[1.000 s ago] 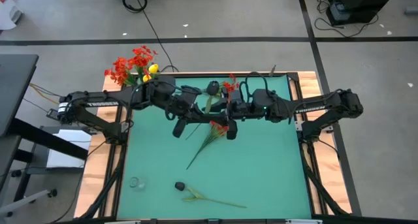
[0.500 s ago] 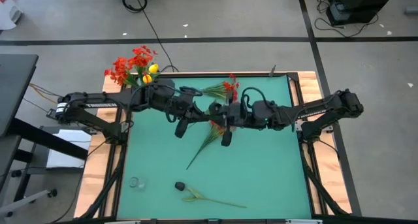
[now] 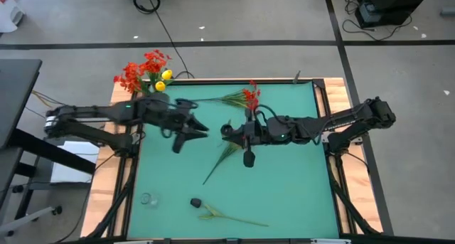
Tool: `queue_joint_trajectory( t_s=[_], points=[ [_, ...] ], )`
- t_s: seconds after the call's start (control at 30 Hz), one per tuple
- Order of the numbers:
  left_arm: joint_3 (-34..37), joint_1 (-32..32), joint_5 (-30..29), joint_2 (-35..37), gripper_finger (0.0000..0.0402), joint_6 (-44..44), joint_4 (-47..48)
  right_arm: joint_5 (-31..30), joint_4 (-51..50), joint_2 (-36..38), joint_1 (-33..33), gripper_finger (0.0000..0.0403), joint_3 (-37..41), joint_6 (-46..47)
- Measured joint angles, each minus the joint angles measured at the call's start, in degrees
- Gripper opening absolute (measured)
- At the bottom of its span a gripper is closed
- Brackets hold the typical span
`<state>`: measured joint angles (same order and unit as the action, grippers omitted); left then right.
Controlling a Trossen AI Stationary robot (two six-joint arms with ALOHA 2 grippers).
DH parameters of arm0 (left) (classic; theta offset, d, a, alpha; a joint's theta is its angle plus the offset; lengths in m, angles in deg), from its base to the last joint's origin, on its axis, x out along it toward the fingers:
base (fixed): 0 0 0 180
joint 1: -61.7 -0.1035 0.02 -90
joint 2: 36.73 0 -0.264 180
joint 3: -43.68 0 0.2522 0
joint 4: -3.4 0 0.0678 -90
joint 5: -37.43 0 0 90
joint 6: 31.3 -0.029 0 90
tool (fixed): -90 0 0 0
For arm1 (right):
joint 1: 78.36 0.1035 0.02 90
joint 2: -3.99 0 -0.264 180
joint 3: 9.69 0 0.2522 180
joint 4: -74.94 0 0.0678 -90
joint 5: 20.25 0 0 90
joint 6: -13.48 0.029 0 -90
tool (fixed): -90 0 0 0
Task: Sort flowers into vase by color
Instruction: Put the black flower into the transparent vase
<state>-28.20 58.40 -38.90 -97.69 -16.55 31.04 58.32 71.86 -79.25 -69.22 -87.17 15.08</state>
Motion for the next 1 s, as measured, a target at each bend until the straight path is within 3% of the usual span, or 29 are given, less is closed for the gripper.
queue_joint_trajectory(
  t_s=[0.2,0.37,0.67,1.0],
  points=[
    [6.08,4.91,-5.70,13.42,0.0136,4.50,3.49,5.03,1.94,-1.11,-0.20,0.0016,-0.09,1.86],
    [12.70,12.39,-10.00,21.84,0.0128,7.81,5.03,8.57,4.83,-7.35,-0.03,0.0016,-1.82,3.99],
    [15.06,19.31,-12.55,34.26,0.0101,10.21,16.69,9.90,-3.95,-24.87,0.51,0.0015,-24.61,6.00],
    [15.02,23.14,-12.38,47.22,0.0072,9.30,26.80,10.50,-8.04,-38.40,0.82,0.0015,-45.98,9.28]
  ],
)
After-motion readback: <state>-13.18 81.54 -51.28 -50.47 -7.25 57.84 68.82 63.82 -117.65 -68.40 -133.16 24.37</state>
